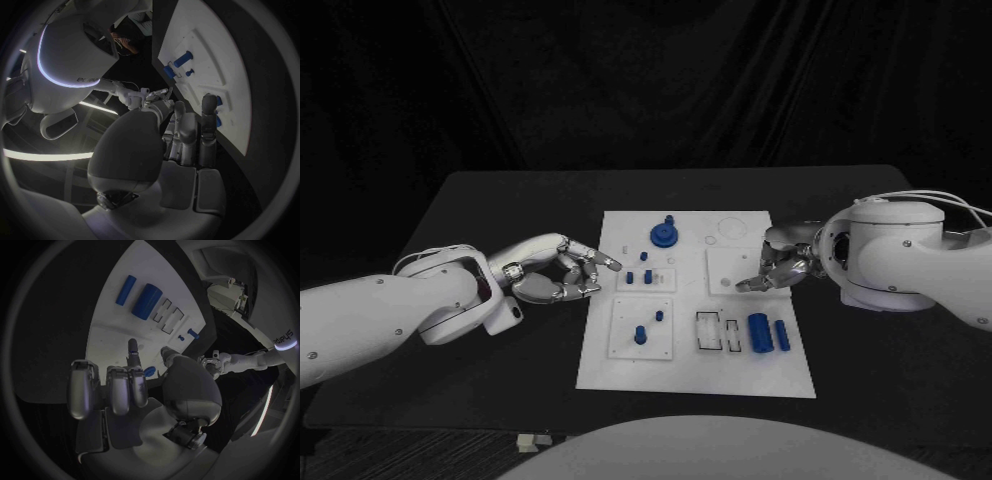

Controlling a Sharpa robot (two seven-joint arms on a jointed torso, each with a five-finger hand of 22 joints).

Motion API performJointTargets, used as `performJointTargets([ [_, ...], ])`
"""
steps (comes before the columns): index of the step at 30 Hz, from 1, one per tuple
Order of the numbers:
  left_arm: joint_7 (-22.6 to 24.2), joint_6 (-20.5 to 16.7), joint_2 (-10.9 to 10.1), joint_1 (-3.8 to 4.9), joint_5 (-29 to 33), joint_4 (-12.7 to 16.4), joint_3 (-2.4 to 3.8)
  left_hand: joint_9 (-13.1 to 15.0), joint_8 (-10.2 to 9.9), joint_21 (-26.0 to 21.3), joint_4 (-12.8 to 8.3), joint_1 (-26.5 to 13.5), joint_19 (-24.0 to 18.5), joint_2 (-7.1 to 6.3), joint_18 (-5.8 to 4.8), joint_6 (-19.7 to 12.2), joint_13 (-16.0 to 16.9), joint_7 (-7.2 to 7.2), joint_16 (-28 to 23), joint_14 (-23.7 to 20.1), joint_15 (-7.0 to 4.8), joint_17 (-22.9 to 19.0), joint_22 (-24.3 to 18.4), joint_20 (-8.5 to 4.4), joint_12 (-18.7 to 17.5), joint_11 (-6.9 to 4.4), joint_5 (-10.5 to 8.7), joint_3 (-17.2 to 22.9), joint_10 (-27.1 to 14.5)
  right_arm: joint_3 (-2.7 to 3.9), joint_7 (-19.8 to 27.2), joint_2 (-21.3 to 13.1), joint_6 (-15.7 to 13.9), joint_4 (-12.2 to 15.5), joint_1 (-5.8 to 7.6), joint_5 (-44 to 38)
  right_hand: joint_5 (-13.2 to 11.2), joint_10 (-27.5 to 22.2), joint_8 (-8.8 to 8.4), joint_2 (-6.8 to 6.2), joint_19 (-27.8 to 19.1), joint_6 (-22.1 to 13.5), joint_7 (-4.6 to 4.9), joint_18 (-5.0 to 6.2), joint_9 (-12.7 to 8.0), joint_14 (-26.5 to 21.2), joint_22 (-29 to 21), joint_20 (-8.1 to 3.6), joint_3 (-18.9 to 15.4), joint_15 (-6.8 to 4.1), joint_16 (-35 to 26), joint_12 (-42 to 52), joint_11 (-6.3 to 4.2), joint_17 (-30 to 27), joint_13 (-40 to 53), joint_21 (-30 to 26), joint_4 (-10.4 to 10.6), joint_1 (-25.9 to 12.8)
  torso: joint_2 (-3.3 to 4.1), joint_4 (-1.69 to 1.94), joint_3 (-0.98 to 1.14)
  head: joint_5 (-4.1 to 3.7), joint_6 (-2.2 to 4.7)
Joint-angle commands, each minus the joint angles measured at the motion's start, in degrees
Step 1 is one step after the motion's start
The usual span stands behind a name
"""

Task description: Assemble the parts on the task board

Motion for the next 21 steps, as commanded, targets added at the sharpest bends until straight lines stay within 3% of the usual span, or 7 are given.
performJointTargets([
  [1, 0.3, -0.24, 0.24, 0.25, 0.54, 0.15, 0.01, 0.03, -0.1, 0.18, 0.29, -0.2, -0.2, -0.32, 0.54, 0.37, -0.05, -0.14, -0.24, -0.2, 0.05, 0.02, 2.43, 0.25, -0.13, -0.17, 0.29, -0.13, 0.39, 0.01, -1.5, 0.77, 2.33, -0.75, 0.11, 3.72, -0.3, 5.88, 0.24, 0.16, 2.86, 0.82, -0.35, 0.23, 0.08, 5.93, 12.9, 0.44, -0.03, 0.3, 0.17, 0.2, 0.27, 15.07, 15.08, 0.55, 0.04, 0.39, 0.01, 0.01, 0.01, -0.42, -0.01],
  [10, 0.11, 0.17, 0.7, 0.38, 0.54, 0.06, 0.01, 0.03, -0.11, 0.19, 0.28, -0.18, -0.2, -0.32, 0.55, 0.32, -0.07, -0.15, -0.23, -0.19, 0.04, 0.03, 2.43, 0.25, -0.13, -0.18, 0.3, -0.12, 0.4, 0.0, -1.79, 3.44, 6.77, -3.06, 0.02, 4.37, -1.4, 5.88, 2.59, 2.14, 3.23, 6.47, -2.08, 0.09, 1.31, 5.93, 13.13, -0.34, -0.33, -0.76, 0.17, 0.2, -1.17, 15.07, 15.08, 1.28, -0.12, -1.21, -0.03, -0.04, 0.0, -0.54, -0.01],
  [21, 0.09, 0.54, 1.43, 0.39, 0.54, -0.41, 0.0, 0.03, -0.11, 0.2, 0.25, -0.15, -0.2, -0.32, 0.55, 0.35, -0.09, -0.16, -0.21, -0.17, 0.03, 0.04, 2.43, 0.25, -0.13, -0.19, 0.32, -0.1, 0.43, -0.01, -1.87, 2.95, 10.03, -2.62, -0.45, 2.66, -1.55, 5.88, 3.14, 3.61, 3.4, 8.21, -2.69, -0.01, 1.79, 5.93, 13.25, -0.84, -0.21, -1.26, 0.17, 0.2, -1.72, 15.07, 15.08, 1.66, -0.3, -1.8, -0.01, 0.02, 0.0, -0.74, -0.01],
])
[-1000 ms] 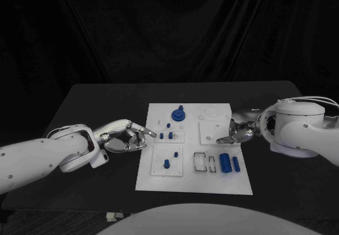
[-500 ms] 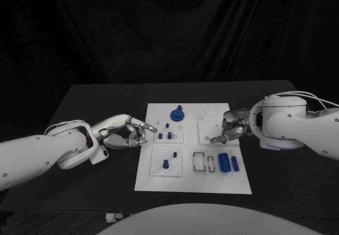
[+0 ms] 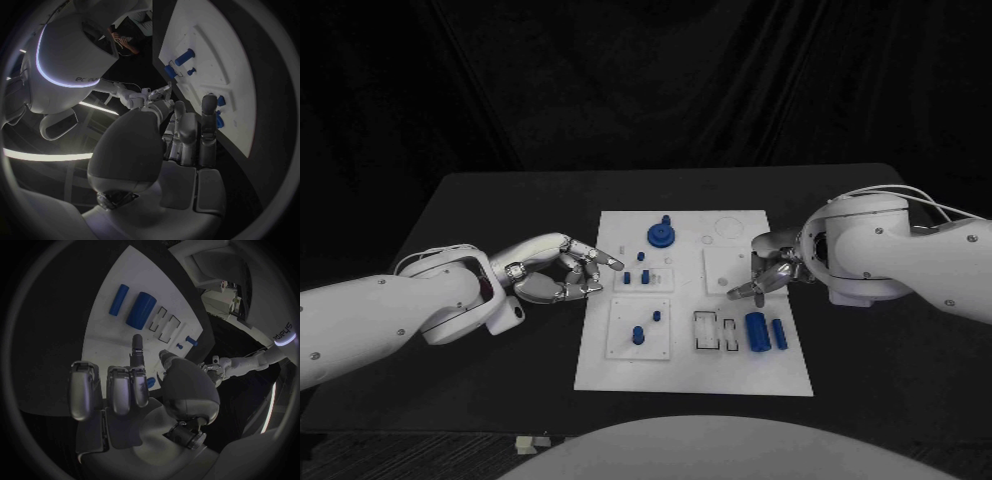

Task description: Assemble the parts on the task board

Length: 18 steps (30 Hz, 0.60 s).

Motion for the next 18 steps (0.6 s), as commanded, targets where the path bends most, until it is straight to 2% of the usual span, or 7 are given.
performJointTargets([
  [1, 0.4, 0.45, 0.26, 0.16, 0.54, -0.01, 0.04, 0.03, -0.11, 0.21, 0.25, -0.15, -0.2, -0.31, 0.55, 0.37, -0.08, -0.15, -0.19, -0.15, 0.03, 0.06, 2.44, 0.25, -0.13, -0.07, 0.32, -0.1, 0.16, 0.0, -1.07, -0.42, 3.55, 0.54, -0.22, -2.17, -0.2, 5.96, 0.3, 0.68, 3.41, 0.51, 0.06, 0.01, 0.07, 6.0, 13.27, -0.43, -0.11, -0.31, 0.17, 0.2, -0.56, 15.08, 15.09, 0.33, -0.21, -0.07, -0.01, -0.04, 0.0, -0.11, -0.01],
  [7, 0.4, 0.62, 0.74, 0.15, 0.54, -0.27, 0.03, 0.03, -0.1, 0.19, 0.24, -0.14, -0.21, -0.31, 0.56, 0.42, -0.11, -0.15, -0.19, -0.15, 0.02, 0.06, 2.44, 0.25, -0.13, -0.08, 0.33, -0.09, 0.2, 0.0, -1.13, -1.23, 4.74, 1.44, -0.43, -4.45, -0.41, 5.96, -0.13, 0.9, 3.4, 0.05, 0.15, 0.01, -0.07, 6.0, 13.26, -0.55, -0.22, -0.39, 0.17, 0.2, -0.55, 15.08, 15.09, 0.31, -0.2, -0.37, -0.03, -0.1, 0.02, -0.26, -0.01],
  [18, 0.44, 0.77, 1.26, 0.13, 0.54, -0.59, 0.03, 0.03, -0.1, 0.19, 0.23, -0.13, -0.22, -0.3, 0.57, 0.4, -0.12, -0.15, -0.18, -0.15, 0.02, 0.06, 2.44, 0.25, -0.12, -0.08, 0.33, -0.09, 0.22, -0.01, -1.11, -3.15, 3.52, 3.17, -2.26, -6.55, -0.24, 5.96, -0.99, 1.06, 3.42, -0.93, 0.43, -0.02, -0.4, 6.0, 13.28, -0.58, -0.28, -0.32, 0.17, 0.2, -0.35, 15.08, 15.09, 0.38, -0.53, -0.27, -0.22, -0.05, -0.06, -0.58, -0.01],
])
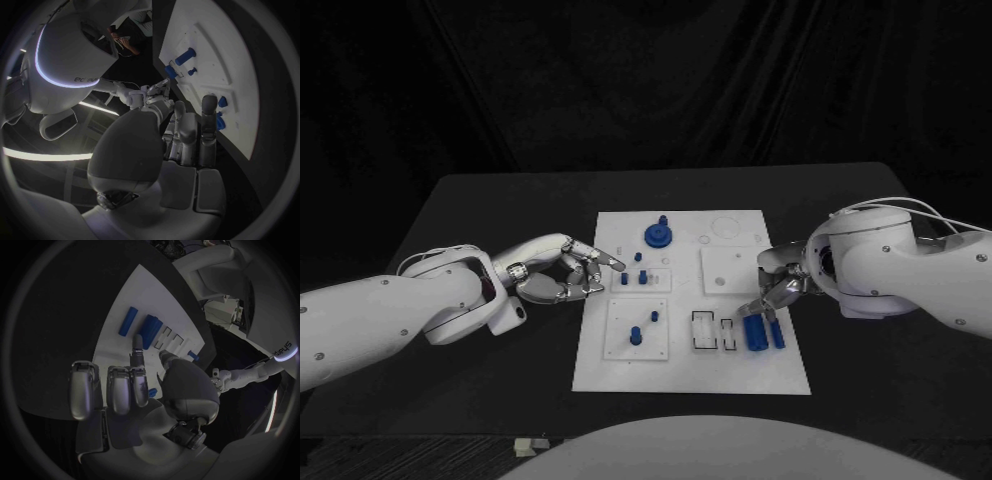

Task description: Assemble the parts on the task board

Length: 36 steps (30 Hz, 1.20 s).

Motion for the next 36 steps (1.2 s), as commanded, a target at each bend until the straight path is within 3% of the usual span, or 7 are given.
performJointTargets([
  [1, 0.51, 0.52, 0.16, 0.13, 0.54, 0.05, 0.04, 0.02, -0.11, 0.19, 0.22, -0.12, -0.22, -0.29, 0.58, 0.33, -0.1, -0.15, -0.17, -0.14, 0.02, 0.07, 2.44, 0.25, -0.11, -0.1, 0.34, -0.07, 0.28, 0.01, -0.89, -0.44, 0.1, 0.44, -0.5, -2.62, -0.01, 6.17, -0.4, 0.74, 3.62, -0.49, -0.03, -0.01, -0.1, 6.0, 13.28, -0.38, -0.06, -0.31, 0.17, 0.2, -0.14, 15.09, 15.1, 0.37, -0.34, 0.07, -0.17, 0.01, -0.07, 0.02, -0.01],
  [10, 0.46, 0.52, 0.28, 0.12, 0.54, 0.01, 0.04, 0.02, -0.11, 0.17, 0.21, -0.11, -0.24, -0.29, 0.59, 0.37, -0.12, -0.15, -0.18, -0.15, 0.01, 0.05, 2.43, 0.25, -0.11, -0.11, 0.35, -0.07, 0.3, 0.0, -0.85, -0.74, -1.42, 0.44, -1.27, -3.55, 0.36, 6.17, -0.91, 0.71, 3.57, -1.05, 0.17, 0.01, -0.31, 6.0, 13.25, -0.32, -0.04, -0.21, 0.17, 0.2, 0.02, 15.09, 15.1, 0.28, -0.7, 0.42, 0.08, 0.13, -0.01, -0.22, -0.01],
  [22, 0.42, 0.57, 0.26, 0.12, 0.54, 0.0, 0.03, 0.02, -0.11, 0.17, 0.21, -0.11, -0.24, -0.29, 0.59, 0.37, -0.12, -0.15, -0.18, -0.15, 0.01, 0.05, 2.43, 0.25, -0.11, -0.11, 0.35, -0.07, 0.3, 0.0, -0.75, -0.73, -4.42, 0.01, -3.08, -3.76, 0.57, 6.17, -1.39, 0.62, 3.35, -1.61, 0.35, 0.12, -0.51, 5.96, 13.1, -0.21, -0.08, -0.04, 0.08, 0.2, 0.15, 14.92, 15.1, -0.18, -0.98, 0.67, 0.06, 0.1, 0.01, 0.07, -0.01],
  [36, 0.33, 0.79, 0.4, 0.09, 0.54, -0.13, 0.03, 0.02, -0.12, 0.23, 0.16, -0.07, -0.22, -0.31, 0.59, 0.41, -0.2, -0.13, -0.2, -0.17, 0.0, 0.02, 2.44, 0.25, -0.13, -0.12, 0.38, -0.05, 0.35, 0.0, -0.68, -0.09, -7.9, -0.99, -4.24, -3.31, 0.56, 6.17, -1.58, -0.19, 2.94, -1.62, 0.31, 0.3, -0.42, 5.77, 12.83, 0.11, -0.35, 0.36, -0.43, 0.2, 0.09, 14.07, 15.1, -1.0, -1.57, 1.35, 0.04, 0.08, -0.01, 0.29, -0.01],
])
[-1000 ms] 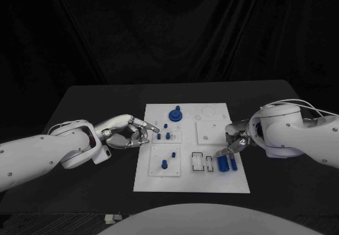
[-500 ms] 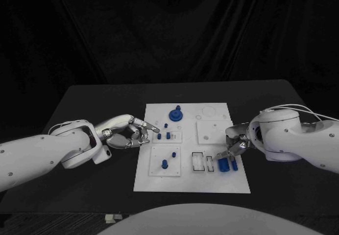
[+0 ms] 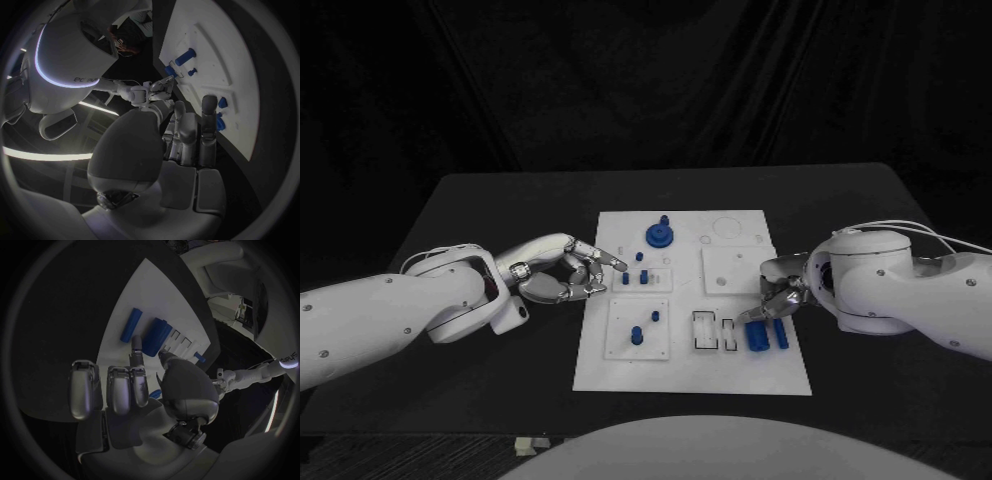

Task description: Assemble the parts on the task board

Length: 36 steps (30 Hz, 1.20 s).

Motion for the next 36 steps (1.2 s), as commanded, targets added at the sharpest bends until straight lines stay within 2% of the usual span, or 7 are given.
performJointTargets([
  [1, 0.43, 0.54, 0.07, 0.09, 0.53, 0.07, 0.04, 0.02, -0.12, 0.23, 0.15, -0.07, -0.22, -0.31, 0.59, 0.41, -0.08, -0.13, -0.2, -0.17, 0.0, 0.02, 2.45, 0.25, -0.13, -0.19, 0.38, -0.05, 0.28, 0.0, -0.65, 0.26, -2.5, -0.31, -0.53, -0.12, 0.32, 6.17, -0.13, -0.14, 2.96, -0.23, -0.24, 0.3, 0.1, 5.77, 12.86, 0.11, -0.11, 0.36, -0.41, 0.2, 0.08, 14.06, 15.07, -0.27, -0.4, 0.41, -0.01, 0.04, -0.01, 0.09, -0.01],
  [6, 0.39, 0.65, 0.06, 0.08, 0.53, 0.03, 0.04, 0.02, -0.12, 0.23, 0.15, -0.07, -0.22, -0.31, 0.59, 0.41, -0.08, -0.13, -0.2, -0.17, 0.0, 0.02, 2.45, 0.25, -0.13, -0.19, 0.38, -0.05, 0.28, 0.0, -0.65, 0.78, -3.45, -0.95, -1.43, 0.24, 0.58, 6.17, 0.09, -0.37, 2.72, 0.08, -0.42, 0.42, 0.69, 5.66, 12.7, 0.28, 0.03, 0.44, -0.73, 0.2, -0.08, 13.54, 15.07, -0.78, -1.08, 1.51, -0.02, 0.05, -0.01, 0.29, -0.01],
  [9, 0.37, 0.71, 0.06, 0.07, 0.53, 0.02, 0.04, 0.02, -0.12, 0.23, 0.15, -0.07, -0.22, -0.31, 0.59, 0.41, -0.08, -0.13, -0.2, -0.17, 0.0, 0.02, 2.45, 0.25, -0.13, -0.19, 0.38, -0.05, 0.28, 0.0, -0.64, 1.0, -3.84, -1.24, -1.8, 0.85, 3.28, 6.17, 0.73, -0.64, 2.61, 0.73, -0.74, 0.48, 1.78, 5.61, 12.63, 0.2, 0.63, 0.25, -0.85, 0.2, -0.34, 13.33, 15.07, -1.04, -2.97, 3.97, -0.01, 0.06, 0.0, 0.38, -0.01],
  [11, 0.37, 0.74, 0.06, 0.06, 0.53, 0.0, 0.04, 0.04, -0.1, 0.18, 0.13, -0.05, -0.26, -0.32, 0.61, 0.55, -0.11, -0.1, -0.19, -0.17, 0.0, 0.03, 2.44, 0.25, -0.14, -0.2, 0.39, -0.03, 0.29, 0.0, -0.64, 1.14, -4.15, -1.41, -2.0, 1.36, 7.67, 6.17, 1.19, -0.92, 2.38, 0.78, -0.96, 0.6, 2.64, 5.51, 12.47, 0.02, 1.65, 0.02, -1.12, 0.2, -0.56, 12.9, 15.07, -1.57, -5.53, 7.02, 0.01, 0.07, 0.0, 0.42, -0.01],
  [18, 0.4, 0.84, 0.1, 0.04, 0.53, -0.11, 0.04, 0.06, -0.07, 0.21, 0.13, -0.05, -0.26, -0.31, 0.61, 0.8, -0.13, -0.07, -0.2, -0.18, 0.0, 0.0, 2.45, 0.26, -0.15, -0.2, 0.4, -0.03, 0.3, 0.0, -0.62, 1.45, -5.98, -1.59, -2.26, 2.53, 11.93, 6.17, 2.3, -1.25, 2.21, 0.7, -1.43, 0.7, 4.86, 5.4, 12.34, -0.27, 2.93, -0.26, -1.47, 0.2, -0.95, 12.35, 15.07, -2.1, -9.22, 9.96, 0.0, 0.04, -0.01, 0.47, -0.01],
  [29, 0.39, 1.02, 0.19, 0.02, 0.53, -0.39, 0.03, 0.14, 0.07, 0.19, 0.17, -0.12, -0.29, -0.27, 0.61, 1.43, -0.2, 0.1, -0.19, -0.18, 0.0, 0.01, 2.44, 0.27, -0.18, -0.18, 0.44, -0.01, 0.3, 0.0, -0.48, 1.09, -10.27, -1.18, -2.31, 6.84, 19.84, 6.17, 4.04, -0.49, 2.09, -0.21, -1.91, 0.78, 8.78, 5.36, 12.24, -0.74, 5.7, -0.73, -1.62, 0.2, -1.38, 12.1, 15.07, -2.62, -12.45, 10.33, 0.0, 0.01, 0.01, 0.79, -0.01],
  [36, 0.35, 1.15, 0.2, 0.01, 0.53, -0.49, 0.03, 0.18, 0.14, 0.13, 0.27, -0.25, -0.34, -0.18, 0.62, 1.77, -0.26, 0.24, -0.21, -0.21, 0.02, -0.02, 2.42, 0.28, -0.19, -0.16, 0.48, 0.0, 0.31, 0.02, -0.32, 0.34, -13.18, 0.01, -2.25, 10.28, 22.58, 6.17, 4.35, -0.25, 1.95, -1.0, -1.83, 0.86, 10.06, 5.31, 12.12, -0.76, 7.08, -0.73, -1.76, 0.2, -1.33, 11.88, 15.07, -3.04, -13.45, 9.72, -0.03, -0.01, 0.01, 1.01, -0.01],
])
